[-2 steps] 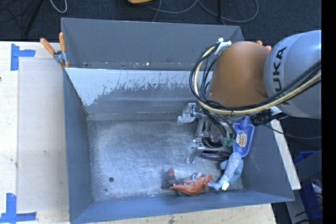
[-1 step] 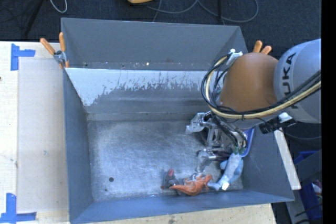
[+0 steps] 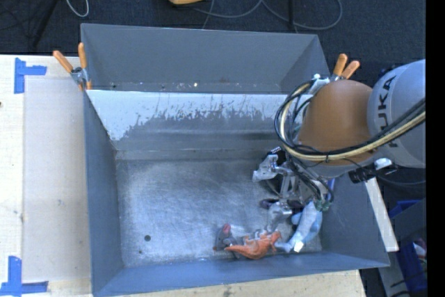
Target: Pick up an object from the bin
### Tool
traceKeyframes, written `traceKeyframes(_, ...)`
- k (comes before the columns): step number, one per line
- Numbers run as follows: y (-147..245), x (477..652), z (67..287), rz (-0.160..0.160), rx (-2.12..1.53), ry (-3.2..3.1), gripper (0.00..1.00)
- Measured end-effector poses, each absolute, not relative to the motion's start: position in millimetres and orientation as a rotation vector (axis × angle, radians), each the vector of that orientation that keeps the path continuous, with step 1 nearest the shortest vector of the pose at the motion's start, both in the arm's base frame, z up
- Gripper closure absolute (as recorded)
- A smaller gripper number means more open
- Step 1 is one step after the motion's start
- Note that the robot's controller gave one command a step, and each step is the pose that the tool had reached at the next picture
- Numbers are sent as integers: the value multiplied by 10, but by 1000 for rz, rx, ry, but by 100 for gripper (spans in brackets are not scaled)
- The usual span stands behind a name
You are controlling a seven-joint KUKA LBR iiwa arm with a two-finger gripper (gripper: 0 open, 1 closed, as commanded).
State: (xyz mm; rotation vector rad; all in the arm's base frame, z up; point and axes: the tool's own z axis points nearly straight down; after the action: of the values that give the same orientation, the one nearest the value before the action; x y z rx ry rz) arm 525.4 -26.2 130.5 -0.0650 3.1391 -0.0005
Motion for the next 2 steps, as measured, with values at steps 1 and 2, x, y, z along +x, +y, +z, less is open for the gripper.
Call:
traceKeyframes(1, -443, 5372, 1032, 1, -326, 3124, 0)
traceKeyframes(2, -556, 5491, 876, 1, -600, 3083, 0)
